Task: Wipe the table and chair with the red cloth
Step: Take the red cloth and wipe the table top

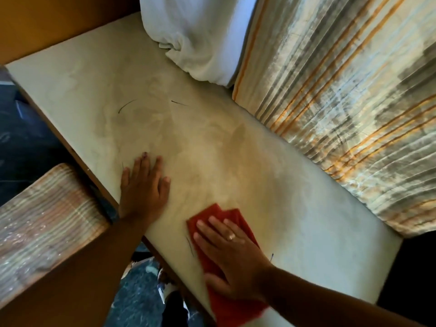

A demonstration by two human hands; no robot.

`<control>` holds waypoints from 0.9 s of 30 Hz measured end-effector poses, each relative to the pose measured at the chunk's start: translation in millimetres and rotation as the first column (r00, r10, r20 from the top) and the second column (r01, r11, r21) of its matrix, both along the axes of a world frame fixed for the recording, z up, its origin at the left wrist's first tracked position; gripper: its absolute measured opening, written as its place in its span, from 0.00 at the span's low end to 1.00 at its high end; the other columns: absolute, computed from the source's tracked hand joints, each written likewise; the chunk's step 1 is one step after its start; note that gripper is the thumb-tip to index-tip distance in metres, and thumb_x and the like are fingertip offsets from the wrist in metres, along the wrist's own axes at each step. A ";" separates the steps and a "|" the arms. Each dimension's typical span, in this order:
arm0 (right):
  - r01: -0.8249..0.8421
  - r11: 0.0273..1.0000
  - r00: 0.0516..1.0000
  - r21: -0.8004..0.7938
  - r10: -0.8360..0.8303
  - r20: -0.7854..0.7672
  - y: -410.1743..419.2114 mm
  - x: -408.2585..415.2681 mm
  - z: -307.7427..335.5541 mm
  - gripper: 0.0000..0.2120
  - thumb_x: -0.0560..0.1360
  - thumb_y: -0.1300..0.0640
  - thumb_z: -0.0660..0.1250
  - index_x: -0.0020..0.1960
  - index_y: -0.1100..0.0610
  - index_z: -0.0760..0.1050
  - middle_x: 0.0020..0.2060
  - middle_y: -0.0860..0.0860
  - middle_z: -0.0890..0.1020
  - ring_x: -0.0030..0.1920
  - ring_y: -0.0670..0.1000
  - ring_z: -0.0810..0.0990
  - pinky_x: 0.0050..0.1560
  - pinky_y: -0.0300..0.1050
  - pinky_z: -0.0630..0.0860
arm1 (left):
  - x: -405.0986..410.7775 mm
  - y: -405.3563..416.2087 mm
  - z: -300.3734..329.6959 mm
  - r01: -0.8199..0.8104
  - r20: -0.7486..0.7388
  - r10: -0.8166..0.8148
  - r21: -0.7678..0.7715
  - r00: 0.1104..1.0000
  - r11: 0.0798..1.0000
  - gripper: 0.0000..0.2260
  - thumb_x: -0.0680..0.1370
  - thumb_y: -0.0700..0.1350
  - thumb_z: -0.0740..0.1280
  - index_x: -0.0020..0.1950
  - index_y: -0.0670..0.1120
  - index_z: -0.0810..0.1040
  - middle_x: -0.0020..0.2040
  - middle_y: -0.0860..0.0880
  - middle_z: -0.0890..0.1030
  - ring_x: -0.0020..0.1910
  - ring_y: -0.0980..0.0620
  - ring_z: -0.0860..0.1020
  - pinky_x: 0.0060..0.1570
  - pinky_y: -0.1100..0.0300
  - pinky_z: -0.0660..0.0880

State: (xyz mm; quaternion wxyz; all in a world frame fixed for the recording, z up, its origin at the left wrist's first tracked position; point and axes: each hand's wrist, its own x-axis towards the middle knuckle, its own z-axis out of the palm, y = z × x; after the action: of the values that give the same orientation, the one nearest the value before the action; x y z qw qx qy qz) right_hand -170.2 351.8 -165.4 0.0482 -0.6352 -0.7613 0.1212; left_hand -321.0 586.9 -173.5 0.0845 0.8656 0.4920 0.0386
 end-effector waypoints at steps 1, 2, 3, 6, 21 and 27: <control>-0.067 0.997 0.998 -0.033 0.067 0.008 -24.0 6.5 3.1 0.37 0.78 0.34 0.52 0.81 0.49 0.49 0.81 0.49 0.51 0.80 0.54 0.49 0.78 0.58 0.44 | 0.4 0.0 -0.4 0.001 0.001 -0.001 -0.001 1.000 1.000 0.30 0.79 0.58 0.48 0.80 0.48 0.59 0.79 0.39 0.60 0.78 0.39 0.59 0.75 0.39 0.53; -0.106 0.993 0.994 -0.057 0.106 0.000 -41.5 25.0 7.2 0.36 0.79 0.34 0.53 0.81 0.49 0.50 0.81 0.49 0.52 0.80 0.54 0.50 0.78 0.59 0.47 | 0.2 0.4 -1.2 0.001 0.001 -0.001 0.002 1.000 1.000 0.30 0.80 0.58 0.48 0.80 0.49 0.58 0.79 0.39 0.60 0.78 0.39 0.59 0.75 0.39 0.53; -0.109 0.992 0.994 -0.055 0.110 0.008 -50.1 51.8 10.8 0.35 0.79 0.36 0.55 0.80 0.49 0.54 0.81 0.49 0.55 0.80 0.55 0.52 0.78 0.59 0.52 | 0.2 1.9 -2.1 0.001 -0.001 -0.001 0.009 1.000 1.000 0.29 0.80 0.59 0.48 0.80 0.49 0.58 0.79 0.39 0.60 0.78 0.39 0.59 0.75 0.39 0.53; 0.165 0.986 0.983 -0.017 -0.163 0.089 -23.2 137.5 25.4 0.33 0.78 0.37 0.54 0.79 0.50 0.56 0.79 0.53 0.59 0.79 0.60 0.55 0.75 0.63 0.60 | 0.5 2.7 -7.2 0.009 -0.008 -0.008 0.045 1.000 0.999 0.28 0.80 0.58 0.49 0.79 0.49 0.59 0.78 0.38 0.62 0.77 0.38 0.60 0.74 0.38 0.54; 0.397 0.917 0.915 -0.046 -0.390 0.106 -37.3 142.4 27.2 0.39 0.79 0.33 0.40 0.76 0.59 0.64 0.76 0.60 0.64 0.76 0.66 0.61 0.74 0.62 0.60 | 1.0 1.9 -12.8 0.013 -0.004 -0.013 0.045 1.000 0.999 0.28 0.80 0.57 0.49 0.79 0.48 0.60 0.79 0.39 0.60 0.78 0.38 0.59 0.74 0.39 0.53; 0.572 0.820 0.813 -0.018 -0.564 0.145 20.9 111.3 16.8 0.33 0.79 0.41 0.46 0.77 0.59 0.62 0.77 0.61 0.62 0.76 0.66 0.60 0.74 0.64 0.59 | 0.7 0.3 -7.9 0.026 -0.037 -0.027 -0.003 0.999 1.000 0.28 0.82 0.54 0.52 0.81 0.47 0.54 0.81 0.39 0.54 0.80 0.39 0.53 0.76 0.41 0.48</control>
State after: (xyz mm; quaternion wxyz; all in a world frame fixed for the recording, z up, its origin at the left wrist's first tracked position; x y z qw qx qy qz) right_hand -58.8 372.7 -148.6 0.0117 -0.8413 -0.5342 0.0817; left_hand -320.2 587.1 -181.3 0.0770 0.8725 0.4820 0.0210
